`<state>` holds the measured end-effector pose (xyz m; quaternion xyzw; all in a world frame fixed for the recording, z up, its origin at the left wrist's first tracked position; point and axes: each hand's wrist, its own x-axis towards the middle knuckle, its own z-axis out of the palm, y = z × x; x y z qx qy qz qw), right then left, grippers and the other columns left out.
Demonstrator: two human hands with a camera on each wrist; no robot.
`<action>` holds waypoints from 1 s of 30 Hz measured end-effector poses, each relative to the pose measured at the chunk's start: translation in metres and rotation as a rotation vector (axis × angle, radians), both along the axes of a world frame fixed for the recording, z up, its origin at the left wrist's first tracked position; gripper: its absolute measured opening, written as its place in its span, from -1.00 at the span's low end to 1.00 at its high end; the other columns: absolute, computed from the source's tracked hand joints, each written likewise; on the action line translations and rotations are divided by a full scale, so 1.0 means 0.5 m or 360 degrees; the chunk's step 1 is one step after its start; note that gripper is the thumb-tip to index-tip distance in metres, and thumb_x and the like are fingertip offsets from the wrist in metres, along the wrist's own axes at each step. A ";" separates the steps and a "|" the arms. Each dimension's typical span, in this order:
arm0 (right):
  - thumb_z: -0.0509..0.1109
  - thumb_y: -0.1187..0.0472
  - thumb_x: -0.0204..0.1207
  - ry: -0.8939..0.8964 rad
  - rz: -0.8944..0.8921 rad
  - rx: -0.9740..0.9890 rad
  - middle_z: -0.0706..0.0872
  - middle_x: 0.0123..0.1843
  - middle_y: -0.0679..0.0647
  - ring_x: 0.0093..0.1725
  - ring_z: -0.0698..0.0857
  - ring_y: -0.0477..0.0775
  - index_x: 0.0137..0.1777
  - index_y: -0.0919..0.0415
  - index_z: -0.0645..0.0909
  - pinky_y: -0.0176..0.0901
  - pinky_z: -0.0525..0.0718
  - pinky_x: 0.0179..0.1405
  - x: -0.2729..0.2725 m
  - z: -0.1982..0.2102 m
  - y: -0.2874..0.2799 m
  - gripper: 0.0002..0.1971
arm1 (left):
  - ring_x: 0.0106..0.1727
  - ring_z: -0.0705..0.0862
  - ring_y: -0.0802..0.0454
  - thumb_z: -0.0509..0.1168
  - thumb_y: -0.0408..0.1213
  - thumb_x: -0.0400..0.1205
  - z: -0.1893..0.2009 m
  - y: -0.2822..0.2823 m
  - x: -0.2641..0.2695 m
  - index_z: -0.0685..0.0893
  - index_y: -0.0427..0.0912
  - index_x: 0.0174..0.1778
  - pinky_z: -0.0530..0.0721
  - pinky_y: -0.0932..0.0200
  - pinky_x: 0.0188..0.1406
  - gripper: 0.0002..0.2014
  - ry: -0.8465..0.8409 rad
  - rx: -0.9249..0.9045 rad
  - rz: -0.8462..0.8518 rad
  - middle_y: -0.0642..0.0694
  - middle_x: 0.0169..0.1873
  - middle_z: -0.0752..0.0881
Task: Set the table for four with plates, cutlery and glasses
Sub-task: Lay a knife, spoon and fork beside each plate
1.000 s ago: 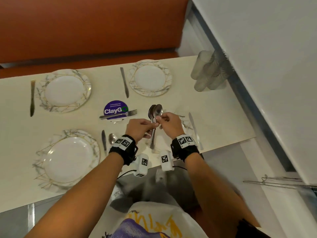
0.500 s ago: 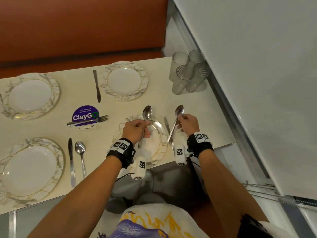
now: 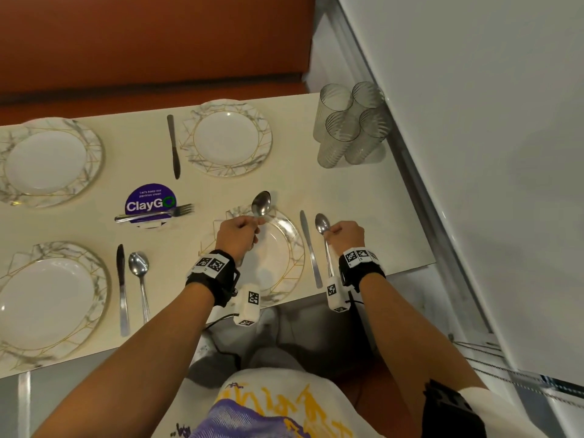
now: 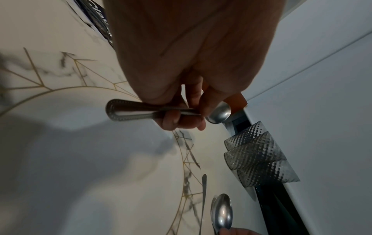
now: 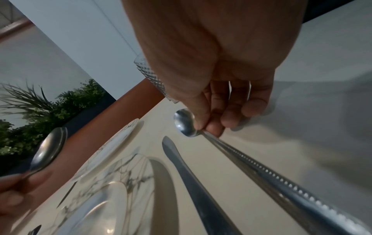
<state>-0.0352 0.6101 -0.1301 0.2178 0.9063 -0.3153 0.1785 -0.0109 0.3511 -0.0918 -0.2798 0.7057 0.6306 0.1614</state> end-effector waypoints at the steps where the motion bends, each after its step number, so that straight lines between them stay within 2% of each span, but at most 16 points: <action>1: 0.55 0.24 0.48 -0.0006 -0.0005 0.0007 0.82 -0.28 0.14 -0.30 0.78 0.11 -0.19 0.24 0.83 -0.19 0.74 -0.25 0.000 -0.003 0.000 -0.92 | -0.35 0.58 0.01 0.27 -0.38 0.75 -0.003 0.002 0.001 0.87 -0.18 0.00 0.54 0.18 -0.41 -0.77 -0.0015 0.0011 0.0012 -0.09 -0.28 0.73; 3: 0.55 0.25 0.47 -0.0012 -0.0019 0.0009 0.82 -0.30 0.14 -0.33 0.76 0.07 -0.23 0.24 0.82 -0.29 0.65 -0.32 0.000 -0.007 0.001 -0.91 | -0.34 0.57 0.02 0.26 -0.39 0.74 -0.003 0.004 0.002 0.87 -0.16 -0.01 0.52 0.17 -0.41 -0.76 -0.0031 0.0034 0.0022 -0.09 -0.27 0.72; 6: 0.57 0.25 0.48 -0.0022 -0.0017 -0.0002 0.80 -0.33 0.08 -0.42 0.67 -0.10 -0.24 0.21 0.82 -0.40 0.50 -0.46 -0.004 -0.009 0.004 -0.91 | -0.34 0.57 0.01 0.27 -0.40 0.74 0.000 0.006 0.001 0.86 -0.15 -0.05 0.51 0.16 -0.41 -0.76 -0.0015 0.0063 0.0028 -0.10 -0.28 0.72; 9: 0.60 0.24 0.47 -0.0022 -0.0007 0.0000 0.81 -0.31 0.07 -0.41 0.66 -0.14 -0.20 0.21 0.83 -0.38 0.59 -0.40 -0.006 -0.012 0.006 -0.94 | -0.33 0.57 0.01 0.25 -0.41 0.75 0.003 0.009 0.001 0.86 -0.07 -0.10 0.52 0.16 -0.39 -0.71 0.0006 0.0067 0.0027 -0.10 -0.27 0.72; 10: 0.60 0.24 0.47 -0.0022 -0.0003 0.0004 0.82 -0.30 0.07 -0.40 0.67 -0.14 -0.20 0.22 0.83 -0.37 0.62 -0.37 -0.007 -0.013 0.006 -0.93 | -0.32 0.57 0.01 0.24 -0.41 0.76 0.003 0.009 0.000 0.86 -0.06 -0.10 0.53 0.17 -0.39 -0.70 0.0011 0.0068 0.0024 -0.09 -0.27 0.72; 13: 0.62 0.22 0.46 -0.0010 0.0004 0.0016 0.84 -0.27 0.08 -0.37 0.70 -0.09 -0.21 0.21 0.83 -0.42 0.53 -0.40 -0.006 -0.013 0.004 -0.92 | -0.29 0.59 -0.01 0.24 -0.40 0.77 0.003 0.010 0.000 0.85 -0.06 -0.08 0.55 0.16 -0.37 -0.70 0.0020 0.0073 0.0022 -0.09 -0.26 0.73; 16: 0.63 0.20 0.46 -0.0017 0.0027 0.0029 0.84 -0.29 0.09 -0.29 0.78 0.03 -0.24 0.21 0.84 -0.37 0.57 -0.37 -0.005 -0.009 0.002 -0.90 | -0.29 0.60 -0.01 0.25 -0.39 0.76 0.002 0.010 0.001 0.86 -0.06 -0.08 0.57 0.15 -0.36 -0.72 0.0017 0.0067 0.0018 -0.09 -0.25 0.74; 18: 0.62 0.20 0.47 -0.0018 0.0032 0.0030 0.84 -0.31 0.11 -0.29 0.79 0.05 -0.27 0.21 0.83 -0.35 0.62 -0.37 -0.004 -0.007 0.002 -0.87 | -0.31 0.61 0.00 0.27 -0.37 0.76 0.001 0.010 0.003 0.86 -0.10 -0.06 0.59 0.15 -0.36 -0.75 0.0012 0.0058 0.0019 -0.10 -0.25 0.74; 21: 0.63 0.22 0.46 0.0000 0.0039 0.0029 0.84 -0.31 0.12 -0.28 0.79 0.06 -0.24 0.21 0.83 -0.39 0.54 -0.42 -0.003 -0.006 0.003 -0.91 | -0.32 0.63 0.00 0.26 -0.39 0.76 -0.004 0.009 0.006 0.85 -0.18 0.00 0.62 0.15 -0.37 -0.77 -0.0006 0.0051 0.0017 -0.10 -0.25 0.75; 25: 0.62 0.22 0.46 0.0026 0.0051 0.0042 0.83 -0.30 0.15 -0.28 0.79 0.11 -0.32 0.19 0.80 -0.20 0.75 -0.18 -0.003 -0.007 0.006 -0.85 | -0.33 0.64 0.03 0.25 -0.42 0.76 -0.005 0.007 0.010 0.85 -0.21 0.03 0.64 0.16 -0.37 -0.77 -0.0020 0.0060 0.0004 -0.09 -0.24 0.75; 28: 0.62 0.19 0.47 0.0055 0.0055 0.0090 0.81 -0.36 0.19 -0.37 0.77 0.14 -0.41 0.24 0.75 -0.08 0.84 -0.20 0.003 -0.005 0.006 -0.74 | -0.33 0.63 0.02 0.24 -0.43 0.76 -0.005 0.008 0.013 0.84 -0.23 0.05 0.62 0.17 -0.41 -0.76 -0.0022 0.0070 0.0014 -0.10 -0.24 0.74; 30: 0.60 0.21 0.49 0.0097 0.0026 0.0093 0.81 -0.33 0.21 -0.32 0.80 0.18 -0.34 0.29 0.76 0.00 0.86 -0.19 0.008 0.000 0.005 -0.78 | -0.33 0.62 0.02 0.24 -0.42 0.76 -0.007 0.010 0.016 0.84 -0.23 0.06 0.60 0.18 -0.43 -0.76 -0.0024 0.0076 0.0009 -0.10 -0.23 0.74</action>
